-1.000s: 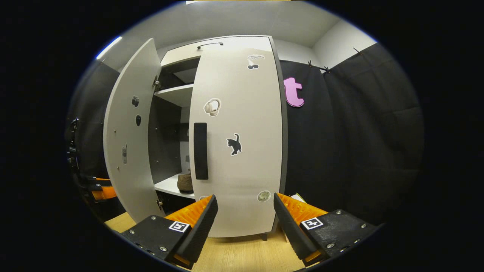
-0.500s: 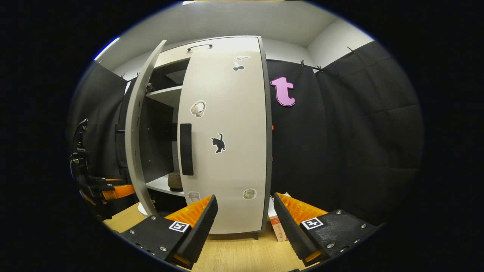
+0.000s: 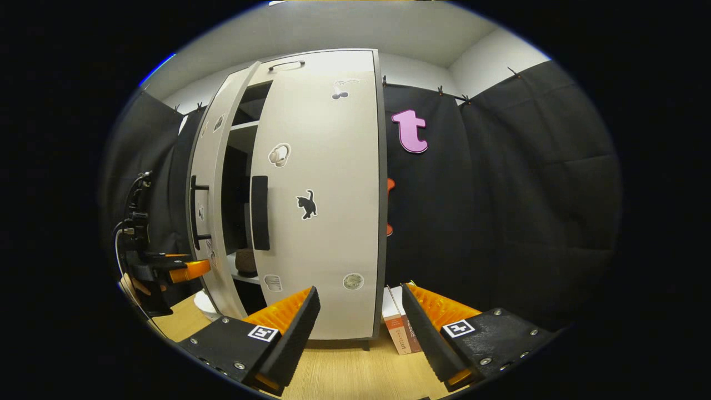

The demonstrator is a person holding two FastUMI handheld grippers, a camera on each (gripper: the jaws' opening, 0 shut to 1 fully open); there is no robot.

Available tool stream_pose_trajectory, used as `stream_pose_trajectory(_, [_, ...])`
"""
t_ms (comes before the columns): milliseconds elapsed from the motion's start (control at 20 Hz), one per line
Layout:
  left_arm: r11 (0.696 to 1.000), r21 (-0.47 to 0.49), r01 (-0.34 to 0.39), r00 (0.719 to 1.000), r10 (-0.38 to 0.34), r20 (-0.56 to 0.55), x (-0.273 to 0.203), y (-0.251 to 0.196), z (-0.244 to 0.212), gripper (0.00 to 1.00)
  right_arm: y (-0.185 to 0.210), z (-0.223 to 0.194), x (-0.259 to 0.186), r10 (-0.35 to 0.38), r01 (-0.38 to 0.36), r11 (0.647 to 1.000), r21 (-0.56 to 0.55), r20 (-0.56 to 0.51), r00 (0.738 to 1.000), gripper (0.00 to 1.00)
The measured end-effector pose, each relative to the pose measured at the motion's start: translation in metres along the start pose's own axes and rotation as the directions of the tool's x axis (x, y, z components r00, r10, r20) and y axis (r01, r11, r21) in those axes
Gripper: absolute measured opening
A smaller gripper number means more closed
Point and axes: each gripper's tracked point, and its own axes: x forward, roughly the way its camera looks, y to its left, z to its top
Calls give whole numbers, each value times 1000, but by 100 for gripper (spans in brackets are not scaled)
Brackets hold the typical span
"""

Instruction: Grab one shoe with the right hand and put it into the shoe cabinet, grab the other shoe with the left hand and put it into the shoe cabinet; then close the right door with the right hand and the left door with the left hand.

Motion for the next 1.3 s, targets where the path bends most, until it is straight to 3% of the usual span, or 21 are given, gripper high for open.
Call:
stream_pose_trajectory(650, [998,8,-64,997,65,-44,39,-19,-7,97,-8,-3,20,19,-18,999,26,-35,999,92])
stream_pose_trajectory(900, [998,-12,-65,995,64,-72,-17,-9,13,97,-14,25,25,4,-4,1000,1,-5,1000,92])
stream_pose_trajectory(1300, [993,-40,-113,992,115,43,-95,30,110,96,-13,84,22,27,-27,999,-26,11,1000,92])
